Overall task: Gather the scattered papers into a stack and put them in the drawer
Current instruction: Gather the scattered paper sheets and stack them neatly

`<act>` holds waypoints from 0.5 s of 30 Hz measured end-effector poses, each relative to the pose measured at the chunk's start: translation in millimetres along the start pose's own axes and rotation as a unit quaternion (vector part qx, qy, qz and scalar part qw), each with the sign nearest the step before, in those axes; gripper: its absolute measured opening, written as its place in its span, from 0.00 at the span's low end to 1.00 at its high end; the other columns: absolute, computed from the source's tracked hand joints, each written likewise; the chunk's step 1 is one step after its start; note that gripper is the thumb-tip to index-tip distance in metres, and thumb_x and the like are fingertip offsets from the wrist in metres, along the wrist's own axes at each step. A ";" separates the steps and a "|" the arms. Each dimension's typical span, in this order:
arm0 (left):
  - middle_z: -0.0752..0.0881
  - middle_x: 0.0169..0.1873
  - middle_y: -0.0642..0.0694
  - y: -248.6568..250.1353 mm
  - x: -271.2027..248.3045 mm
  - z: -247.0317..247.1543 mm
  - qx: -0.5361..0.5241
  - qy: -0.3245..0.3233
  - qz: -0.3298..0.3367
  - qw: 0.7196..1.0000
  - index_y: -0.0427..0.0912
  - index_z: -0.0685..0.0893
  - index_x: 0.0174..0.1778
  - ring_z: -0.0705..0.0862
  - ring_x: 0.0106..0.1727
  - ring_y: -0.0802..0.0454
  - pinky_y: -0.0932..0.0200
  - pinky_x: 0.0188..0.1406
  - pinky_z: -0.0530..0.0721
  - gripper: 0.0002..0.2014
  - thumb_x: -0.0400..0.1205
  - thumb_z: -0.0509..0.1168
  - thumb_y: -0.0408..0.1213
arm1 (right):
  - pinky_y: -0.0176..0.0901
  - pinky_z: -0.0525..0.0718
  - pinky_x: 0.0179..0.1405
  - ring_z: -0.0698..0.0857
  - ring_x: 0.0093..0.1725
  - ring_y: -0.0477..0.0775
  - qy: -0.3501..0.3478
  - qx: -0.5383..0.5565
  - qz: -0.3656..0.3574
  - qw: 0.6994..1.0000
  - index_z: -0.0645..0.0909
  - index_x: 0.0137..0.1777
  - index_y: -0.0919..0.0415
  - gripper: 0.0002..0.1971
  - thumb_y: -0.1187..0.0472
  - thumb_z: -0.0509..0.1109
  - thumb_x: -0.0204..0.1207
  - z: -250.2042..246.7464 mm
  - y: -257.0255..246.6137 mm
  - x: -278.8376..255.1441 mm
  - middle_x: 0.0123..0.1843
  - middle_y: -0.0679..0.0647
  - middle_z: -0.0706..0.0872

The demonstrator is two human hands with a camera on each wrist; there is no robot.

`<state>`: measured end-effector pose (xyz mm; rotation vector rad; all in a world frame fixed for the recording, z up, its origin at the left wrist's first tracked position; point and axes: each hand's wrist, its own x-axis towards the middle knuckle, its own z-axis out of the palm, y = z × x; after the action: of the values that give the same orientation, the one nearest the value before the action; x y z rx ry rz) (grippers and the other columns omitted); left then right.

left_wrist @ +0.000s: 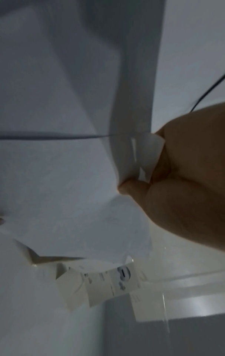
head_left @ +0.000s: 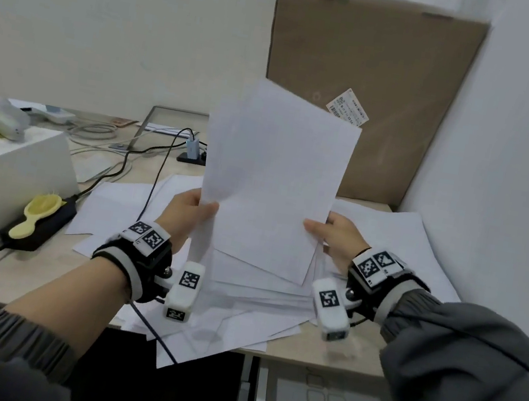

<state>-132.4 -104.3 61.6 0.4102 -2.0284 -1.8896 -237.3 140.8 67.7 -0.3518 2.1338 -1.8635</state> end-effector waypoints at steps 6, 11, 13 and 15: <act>0.88 0.58 0.43 32.9 7.4 1.4 -0.060 -0.008 0.109 0.992 0.42 0.79 0.64 0.87 0.57 0.46 0.49 0.57 0.86 0.16 0.81 0.68 0.29 | 0.50 0.81 0.65 0.84 0.58 0.58 -0.009 0.125 -0.104 0.987 0.75 0.68 0.70 0.18 0.76 0.64 0.78 14.0 -47.3 -2.3 0.61 0.61 0.84; 0.87 0.61 0.43 12.6 5.2 2.8 -0.065 -0.020 0.053 0.996 0.44 0.70 0.75 0.88 0.60 0.45 0.42 0.61 0.85 0.40 0.67 0.78 0.44 | 0.47 0.84 0.60 0.86 0.59 0.56 -0.031 0.072 -0.067 0.995 0.79 0.64 0.63 0.18 0.70 0.72 0.74 26.4 -14.4 -13.0 0.62 0.59 0.86; 0.89 0.59 0.42 0.2 0.3 5.6 -0.061 -0.030 0.032 0.997 0.40 0.77 0.70 0.88 0.59 0.42 0.38 0.63 0.83 0.34 0.67 0.77 0.44 | 0.37 0.84 0.49 0.87 0.52 0.50 -0.034 0.082 -0.052 0.995 0.80 0.60 0.59 0.15 0.71 0.72 0.74 27.3 -1.7 -17.6 0.59 0.58 0.87; 0.89 0.58 0.40 -11.7 -4.3 8.1 -0.076 -0.028 0.007 0.997 0.39 0.81 0.66 0.87 0.59 0.40 0.35 0.64 0.82 0.29 0.69 0.76 0.43 | 0.38 0.84 0.50 0.87 0.52 0.52 -0.028 0.090 -0.037 0.995 0.80 0.61 0.61 0.15 0.71 0.71 0.74 29.1 8.2 -21.4 0.58 0.58 0.87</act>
<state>-132.2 -96.0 49.3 0.3067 -1.8993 -2.0520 -206.6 123.0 57.2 -0.4415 1.9227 -2.0431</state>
